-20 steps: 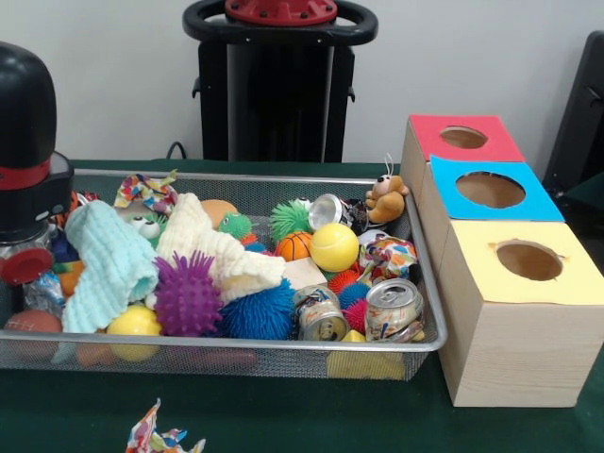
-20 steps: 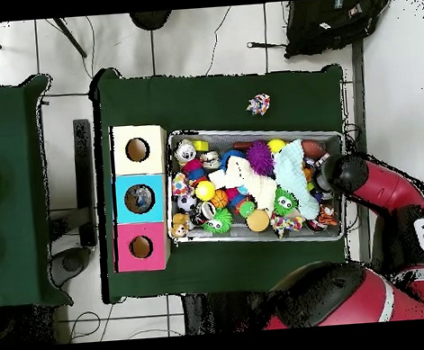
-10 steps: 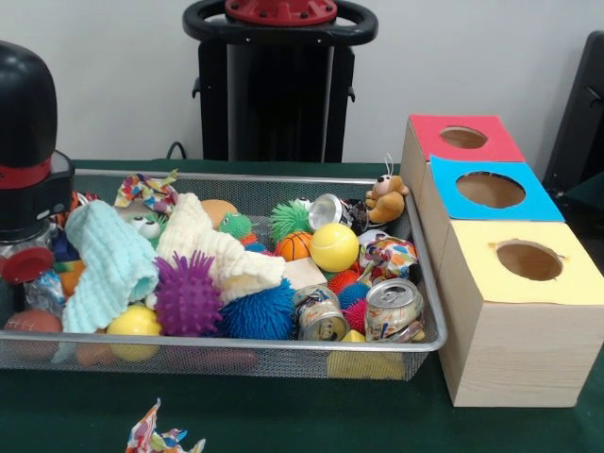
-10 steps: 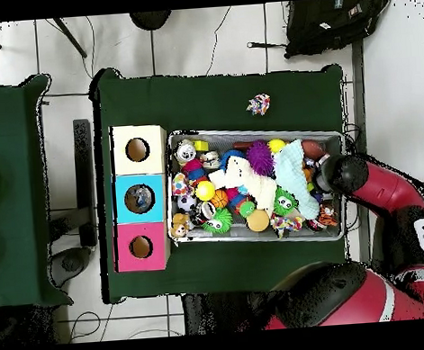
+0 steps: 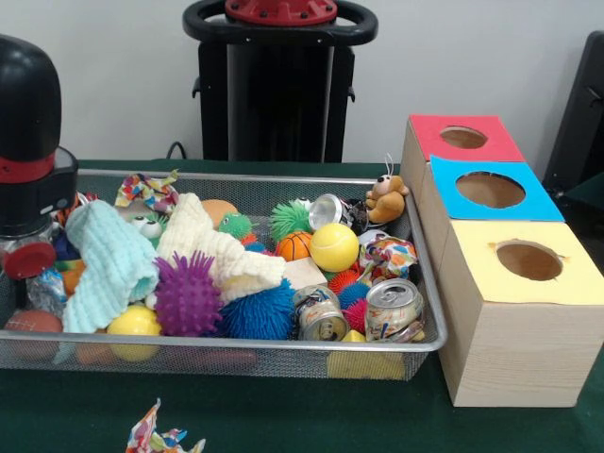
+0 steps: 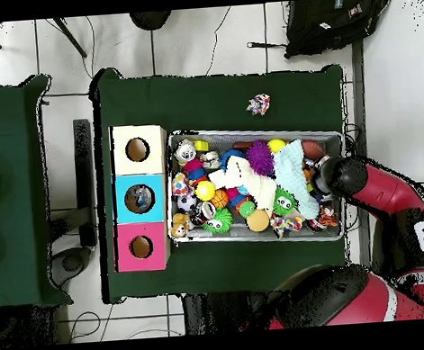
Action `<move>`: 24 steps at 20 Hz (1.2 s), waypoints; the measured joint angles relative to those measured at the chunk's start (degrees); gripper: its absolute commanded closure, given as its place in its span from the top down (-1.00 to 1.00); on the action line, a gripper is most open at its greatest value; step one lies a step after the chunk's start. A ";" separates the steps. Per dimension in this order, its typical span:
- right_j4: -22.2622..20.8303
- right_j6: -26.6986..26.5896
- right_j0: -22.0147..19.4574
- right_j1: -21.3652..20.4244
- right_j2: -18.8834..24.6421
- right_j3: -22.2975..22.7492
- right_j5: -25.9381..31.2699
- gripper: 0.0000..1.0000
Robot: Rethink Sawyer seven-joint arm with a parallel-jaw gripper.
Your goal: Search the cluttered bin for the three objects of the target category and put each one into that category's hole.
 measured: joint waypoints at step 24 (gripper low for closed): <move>0.00 0.00 3.54 -1.00 -0.60 1.41 -0.04 -1.00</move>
